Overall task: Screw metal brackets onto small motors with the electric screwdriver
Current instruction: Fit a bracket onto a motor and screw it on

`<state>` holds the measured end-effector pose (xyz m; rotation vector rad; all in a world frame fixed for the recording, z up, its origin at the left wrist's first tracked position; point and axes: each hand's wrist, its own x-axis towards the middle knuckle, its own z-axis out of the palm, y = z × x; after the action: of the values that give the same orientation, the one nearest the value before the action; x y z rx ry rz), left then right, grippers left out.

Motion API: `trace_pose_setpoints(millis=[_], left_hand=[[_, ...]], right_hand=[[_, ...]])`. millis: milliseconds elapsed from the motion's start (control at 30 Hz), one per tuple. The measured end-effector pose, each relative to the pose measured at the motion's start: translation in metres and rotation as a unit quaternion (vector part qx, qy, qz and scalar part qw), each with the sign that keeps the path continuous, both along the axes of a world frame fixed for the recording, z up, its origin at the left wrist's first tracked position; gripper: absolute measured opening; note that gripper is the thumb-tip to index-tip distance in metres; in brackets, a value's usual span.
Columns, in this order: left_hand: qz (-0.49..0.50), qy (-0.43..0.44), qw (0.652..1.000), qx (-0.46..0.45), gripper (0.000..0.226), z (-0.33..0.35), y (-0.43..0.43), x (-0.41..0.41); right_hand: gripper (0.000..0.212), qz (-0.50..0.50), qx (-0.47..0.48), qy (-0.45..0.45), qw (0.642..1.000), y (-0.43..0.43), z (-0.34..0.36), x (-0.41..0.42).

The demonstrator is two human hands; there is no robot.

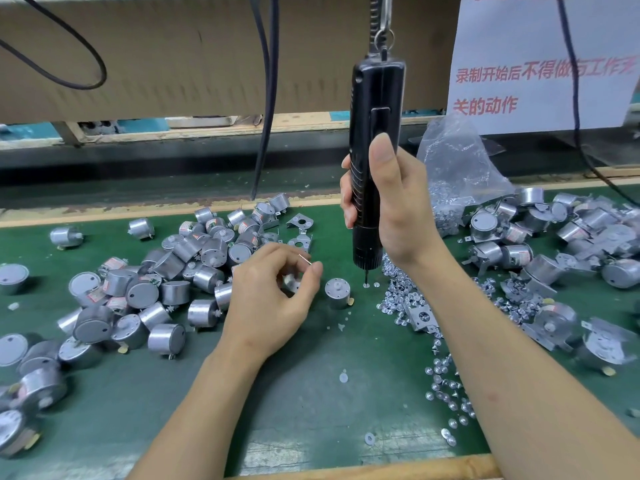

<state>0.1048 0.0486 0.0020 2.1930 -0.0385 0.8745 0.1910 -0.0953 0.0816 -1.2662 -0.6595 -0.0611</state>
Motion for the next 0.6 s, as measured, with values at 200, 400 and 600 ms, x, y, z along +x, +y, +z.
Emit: trace_pose_setpoints(millis=[200,400,600], left_hand=[[-0.068,0.060,0.995,-0.049,0.020,0.000,0.002,-0.001],[-0.080,0.095,0.989,-0.076,0.033,-0.006,-0.003,0.000],[-0.106,0.111,0.986,-0.061,0.044,-0.012,-0.010,0.001]], right_hand=[[0.096,-0.004,-0.001,-0.005,1.000,-0.001,0.000,0.001],[0.083,-0.002,-0.005,-0.006,1.000,-0.002,0.002,0.000],[0.079,0.012,0.008,-0.023,1.000,-0.002,0.006,-0.004]])
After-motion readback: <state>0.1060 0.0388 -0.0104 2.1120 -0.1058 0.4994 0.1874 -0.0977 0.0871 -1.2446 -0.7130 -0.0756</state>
